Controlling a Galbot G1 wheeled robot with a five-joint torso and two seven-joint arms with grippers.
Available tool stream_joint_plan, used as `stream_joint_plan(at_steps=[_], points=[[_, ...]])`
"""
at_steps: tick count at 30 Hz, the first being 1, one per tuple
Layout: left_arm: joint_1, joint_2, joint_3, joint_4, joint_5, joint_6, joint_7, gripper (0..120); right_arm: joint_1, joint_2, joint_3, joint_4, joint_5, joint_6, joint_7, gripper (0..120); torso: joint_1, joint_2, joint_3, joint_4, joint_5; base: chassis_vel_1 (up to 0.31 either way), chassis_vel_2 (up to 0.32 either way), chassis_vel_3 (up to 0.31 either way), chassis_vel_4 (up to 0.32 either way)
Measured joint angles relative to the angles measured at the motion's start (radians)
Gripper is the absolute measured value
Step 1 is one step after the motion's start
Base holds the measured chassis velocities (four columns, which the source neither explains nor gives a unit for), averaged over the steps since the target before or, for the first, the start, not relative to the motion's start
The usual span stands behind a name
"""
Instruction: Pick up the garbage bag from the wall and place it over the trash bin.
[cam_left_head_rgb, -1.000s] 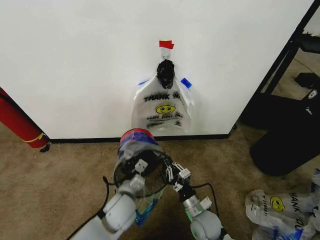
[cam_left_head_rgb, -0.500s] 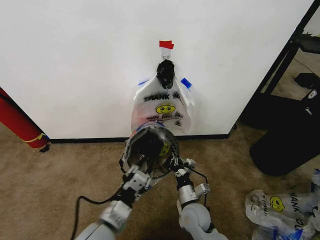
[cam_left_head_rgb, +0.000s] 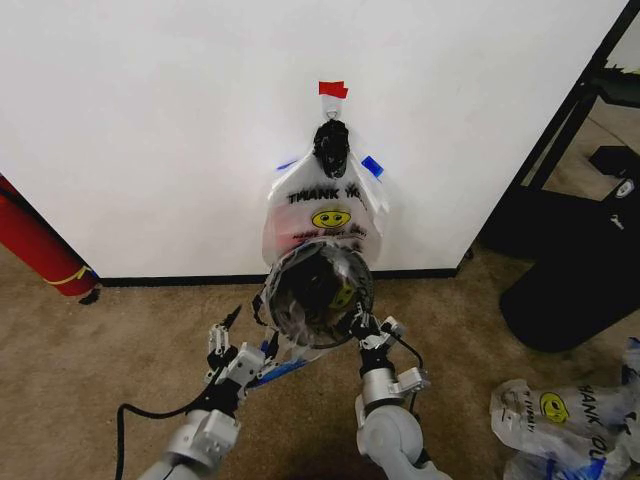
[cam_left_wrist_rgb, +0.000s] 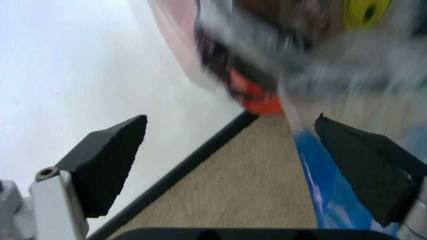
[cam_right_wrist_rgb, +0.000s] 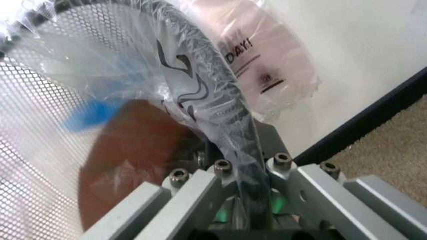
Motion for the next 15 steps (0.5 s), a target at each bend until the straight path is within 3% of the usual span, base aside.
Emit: stream_joint_plan(at_steps=[12,15], points=[[-0.150,-0.023,0.037,0.202,-0.044,0.045,0.021,100,-0.012,-0.024,-0.011,0.042,0.004,0.007,-0.009,0,0.000,0.000,0.000,0.0000,0.0000,0.000,0.000,0.000,0.000],[-0.169,-0.031,0.042,0.215,-0.065,0.044,0.024,100,-0.012,-0.028,-0.018,0.045,-0.011,0.011,-0.018,0,0.000,0.000,0.000,-0.0001,0.0000,0.000,0.000,0.000,0.000]])
